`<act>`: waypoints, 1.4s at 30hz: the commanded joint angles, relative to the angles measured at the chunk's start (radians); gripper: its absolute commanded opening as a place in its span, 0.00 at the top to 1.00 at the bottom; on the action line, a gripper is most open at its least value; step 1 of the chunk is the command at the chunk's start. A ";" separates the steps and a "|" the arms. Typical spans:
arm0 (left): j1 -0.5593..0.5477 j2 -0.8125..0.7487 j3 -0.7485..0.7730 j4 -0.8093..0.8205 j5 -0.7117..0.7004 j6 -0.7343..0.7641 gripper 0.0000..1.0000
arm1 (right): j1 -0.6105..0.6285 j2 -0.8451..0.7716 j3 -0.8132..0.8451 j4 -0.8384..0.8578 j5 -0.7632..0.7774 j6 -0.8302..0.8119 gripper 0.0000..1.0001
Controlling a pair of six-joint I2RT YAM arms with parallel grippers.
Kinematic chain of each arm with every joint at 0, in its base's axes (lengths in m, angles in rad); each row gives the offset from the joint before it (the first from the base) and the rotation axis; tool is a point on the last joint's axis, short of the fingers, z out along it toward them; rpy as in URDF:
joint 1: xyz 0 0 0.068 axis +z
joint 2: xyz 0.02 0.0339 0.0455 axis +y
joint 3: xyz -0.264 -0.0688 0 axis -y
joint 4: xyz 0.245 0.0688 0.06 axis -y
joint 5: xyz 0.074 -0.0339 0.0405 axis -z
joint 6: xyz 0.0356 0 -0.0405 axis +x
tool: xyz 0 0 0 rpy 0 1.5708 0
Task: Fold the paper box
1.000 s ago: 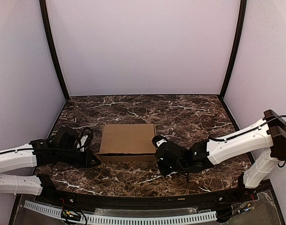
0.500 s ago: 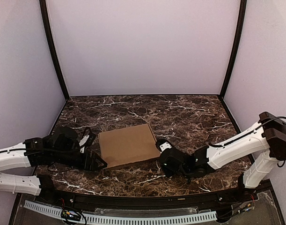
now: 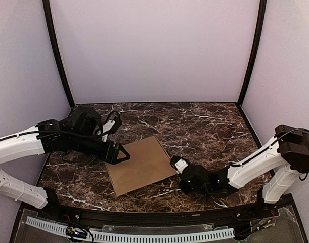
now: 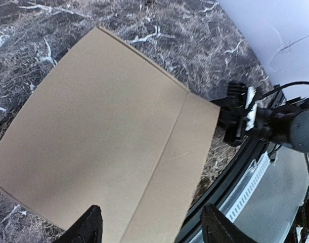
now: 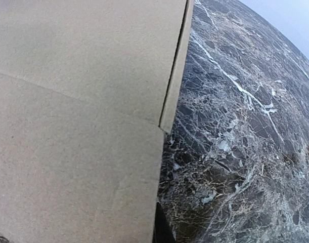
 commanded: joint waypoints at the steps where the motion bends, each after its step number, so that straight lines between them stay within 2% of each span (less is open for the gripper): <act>1: 0.020 0.132 0.023 0.018 0.026 0.120 0.37 | -0.012 -0.017 -0.062 0.112 -0.083 -0.089 1.00; 5: 0.038 0.217 0.006 0.071 0.071 0.140 0.46 | -0.018 -0.030 -0.080 0.143 -0.110 -0.103 1.00; 8: 0.051 0.263 -0.018 0.089 0.080 0.141 0.61 | -0.019 -0.031 -0.075 0.140 -0.119 -0.101 1.00; 10: 0.053 0.287 -0.032 0.087 0.068 0.141 0.66 | -0.018 -0.034 -0.075 0.137 -0.126 -0.098 1.00; 19: 0.057 0.311 -0.139 0.129 0.040 0.123 0.84 | -0.019 -0.076 -0.141 0.254 -0.175 -0.106 0.99; 21: 0.058 0.317 -0.165 0.142 0.044 0.113 0.86 | -0.021 -0.080 -0.147 0.268 -0.186 -0.109 0.97; 28: 0.057 0.316 -0.212 0.170 0.062 0.088 0.88 | -0.020 -0.116 -0.165 0.281 -0.196 -0.131 0.78; 33: 0.058 0.319 -0.205 0.165 0.067 0.089 0.89 | -0.018 -0.179 -0.200 0.261 -0.208 -0.140 0.76; 37: 0.057 0.323 -0.196 0.161 0.062 0.092 0.89 | -0.017 -0.258 -0.208 0.136 -0.240 -0.107 0.76; 42: 0.057 0.328 -0.185 0.161 0.065 0.092 0.89 | -0.011 -0.420 -0.244 -0.023 -0.291 -0.024 0.69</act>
